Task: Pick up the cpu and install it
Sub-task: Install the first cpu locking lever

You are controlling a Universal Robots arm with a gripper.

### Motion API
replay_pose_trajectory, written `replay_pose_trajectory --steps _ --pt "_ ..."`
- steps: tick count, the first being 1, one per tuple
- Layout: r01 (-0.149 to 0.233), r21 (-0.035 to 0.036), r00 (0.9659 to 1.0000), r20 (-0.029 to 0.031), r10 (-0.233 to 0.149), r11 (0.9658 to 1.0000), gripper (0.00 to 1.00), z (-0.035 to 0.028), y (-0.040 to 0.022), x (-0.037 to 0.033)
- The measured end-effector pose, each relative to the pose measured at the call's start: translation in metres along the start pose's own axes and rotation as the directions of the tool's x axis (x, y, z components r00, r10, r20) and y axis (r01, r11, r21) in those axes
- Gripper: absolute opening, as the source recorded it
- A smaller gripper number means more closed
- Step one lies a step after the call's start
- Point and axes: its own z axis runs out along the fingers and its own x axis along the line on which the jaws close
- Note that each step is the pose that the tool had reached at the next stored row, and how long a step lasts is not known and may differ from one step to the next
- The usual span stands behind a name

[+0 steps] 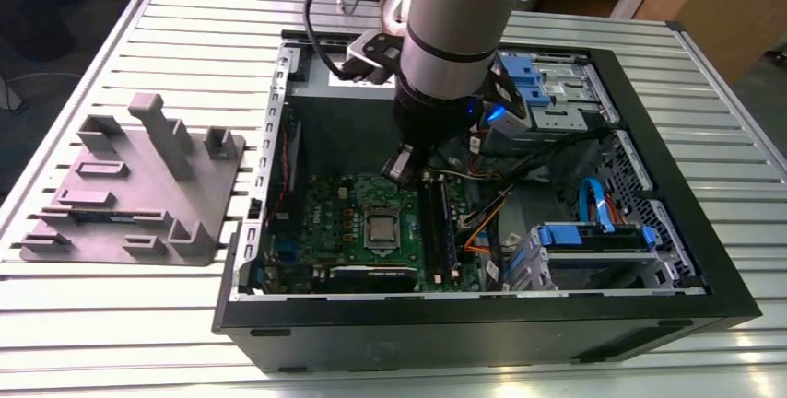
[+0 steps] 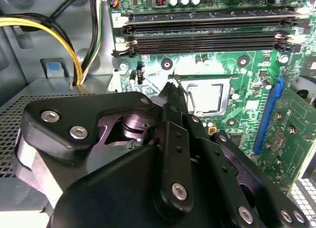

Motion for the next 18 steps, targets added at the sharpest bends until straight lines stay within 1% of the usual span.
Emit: replay_pose_trajectory --steps 11,18 --pt "0.0 0.0 1.0 0.0 0.0 1.0 0.1 0.0004 0.0 0.0008" --pt "0.0 0.0001 1.0 -0.0001 0.0 1.0 0.1 0.0021 0.0004 0.0046"
